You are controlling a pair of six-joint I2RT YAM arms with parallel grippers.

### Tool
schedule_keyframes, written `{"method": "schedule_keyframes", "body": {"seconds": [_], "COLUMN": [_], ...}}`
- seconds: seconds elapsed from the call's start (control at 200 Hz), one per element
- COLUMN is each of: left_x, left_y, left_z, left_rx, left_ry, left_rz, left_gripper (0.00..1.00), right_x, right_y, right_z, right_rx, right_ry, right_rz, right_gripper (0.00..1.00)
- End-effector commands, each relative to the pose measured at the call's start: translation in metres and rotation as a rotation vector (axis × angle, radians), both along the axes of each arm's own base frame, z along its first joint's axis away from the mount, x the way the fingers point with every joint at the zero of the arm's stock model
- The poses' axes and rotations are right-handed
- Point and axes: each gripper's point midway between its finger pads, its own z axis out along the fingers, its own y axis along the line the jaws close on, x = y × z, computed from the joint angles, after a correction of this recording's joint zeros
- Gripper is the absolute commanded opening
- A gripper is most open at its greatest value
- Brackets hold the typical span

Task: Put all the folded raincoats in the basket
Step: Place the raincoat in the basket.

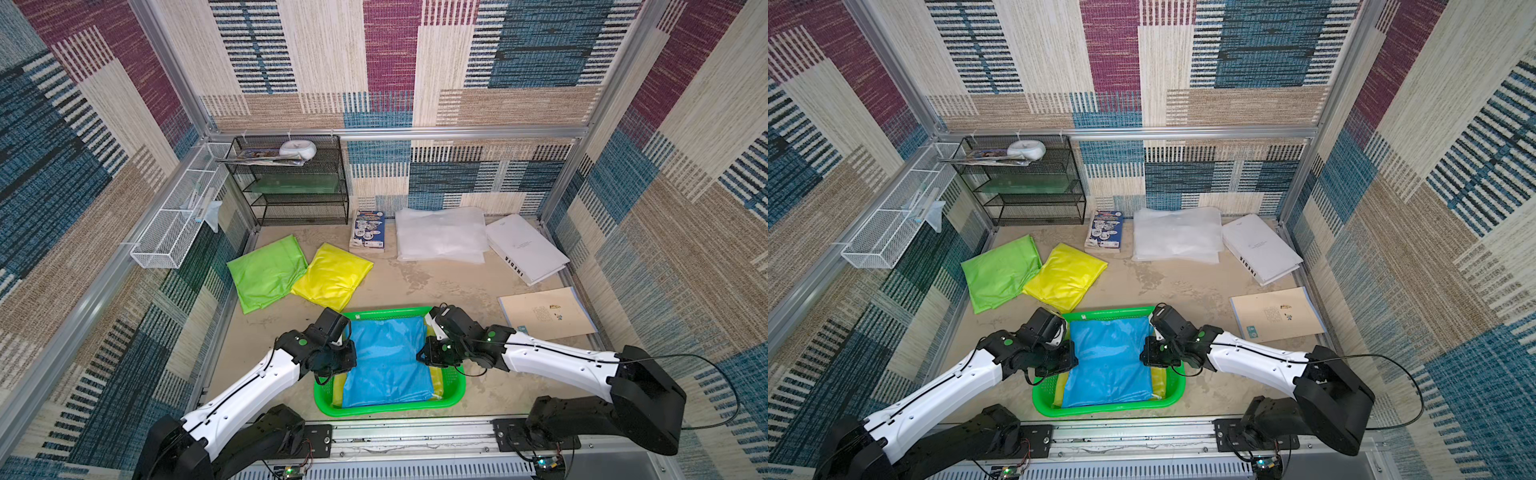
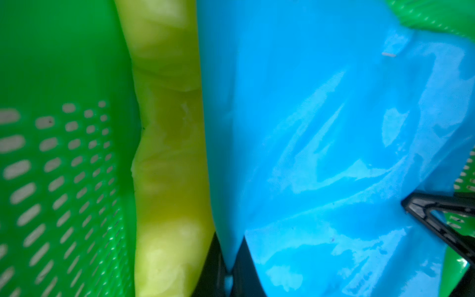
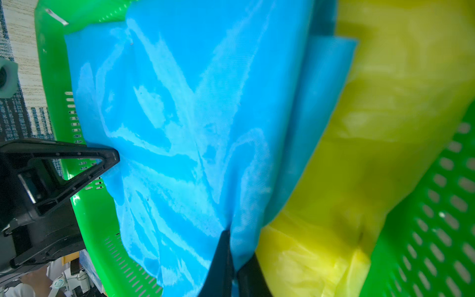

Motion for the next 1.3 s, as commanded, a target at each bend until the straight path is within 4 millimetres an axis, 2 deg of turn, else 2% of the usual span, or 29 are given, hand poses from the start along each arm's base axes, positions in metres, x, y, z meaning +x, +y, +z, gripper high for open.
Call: {"method": "schedule_keyframes", "body": {"seconds": [0.0, 0.055, 0.115, 0.23, 0.29, 0.331, 0.421, 0.496, 0.556, 0.656, 0.706, 0.746, 0.816, 0.891, 0.941, 1.092, 1.292], "left_x": [0.002, 0.002, 0.001, -0.002, -0.004, -0.005, 0.000, 0.007, 0.014, 0.025, 0.032, 0.038, 0.048, 0.058, 0.064, 0.075, 0.081], "left_y": [0.023, 0.023, 0.021, 0.017, 0.020, 0.027, 0.032, 0.031, 0.013, -0.027, -0.037, -0.038, -0.037, -0.039, -0.039, -0.028, -0.007], "left_z": [-0.005, -0.005, -0.004, 0.005, 0.015, 0.023, 0.041, 0.055, 0.064, 0.076, 0.078, 0.074, 0.068, 0.058, 0.050, 0.020, -0.008], "left_rx": [0.120, 0.118, 0.105, 0.078, 0.090, 0.120, 0.142, 0.143, 0.060, -0.119, -0.149, -0.130, -0.088, -0.058, -0.034, 0.086, 0.224], "left_ry": [-0.021, -0.022, -0.017, -0.003, -0.007, -0.014, -0.055, -0.088, -0.117, -0.152, -0.166, -0.164, -0.165, -0.160, -0.153, -0.107, -0.080], "left_rz": [0.037, 0.041, 0.040, 0.030, 0.034, 0.051, 0.060, 0.057, 0.003, -0.087, -0.109, -0.106, -0.104, -0.105, -0.104, -0.080, -0.054], "left_gripper": [0.01, 0.06, 0.15, 0.33, 0.42, 0.49, 0.50, 0.45, 0.37, 0.16, 0.07, 0.00, 0.00, 0.00, 0.00, 0.00, 0.00], "right_x": [0.000, 0.000, -0.001, -0.001, -0.001, 0.001, 0.007, 0.014, 0.019, 0.028, 0.033, 0.038, 0.047, 0.055, 0.062, 0.078, 0.084], "right_y": [-0.019, -0.018, -0.016, -0.014, -0.014, -0.015, -0.020, -0.027, -0.026, -0.013, -0.005, 0.001, 0.008, 0.017, 0.019, 0.016, 0.009], "right_z": [-0.017, -0.018, -0.018, -0.012, -0.003, 0.004, 0.021, 0.032, 0.037, 0.044, 0.046, 0.046, 0.044, 0.040, 0.029, 0.008, -0.007], "right_rx": [-0.098, -0.097, -0.095, -0.098, -0.104, -0.111, -0.154, -0.192, -0.196, -0.163, -0.149, -0.144, -0.163, -0.184, -0.226, -0.306, -0.360], "right_ry": [-0.006, -0.006, -0.001, -0.002, -0.012, -0.030, -0.084, -0.126, -0.152, -0.183, -0.193, -0.198, -0.205, -0.210, -0.206, -0.218, -0.215], "right_rz": [-0.022, -0.017, -0.009, 0.005, 0.023, 0.031, 0.044, 0.031, 0.028, 0.039, 0.043, 0.047, 0.044, 0.063, 0.065, 0.042, 0.029], "right_gripper": [0.00, 0.01, 0.08, 0.41, 0.52, 0.56, 0.58, 0.58, 0.55, 0.39, 0.32, 0.27, 0.20, 0.17, 0.17, 0.15, 0.15]}}
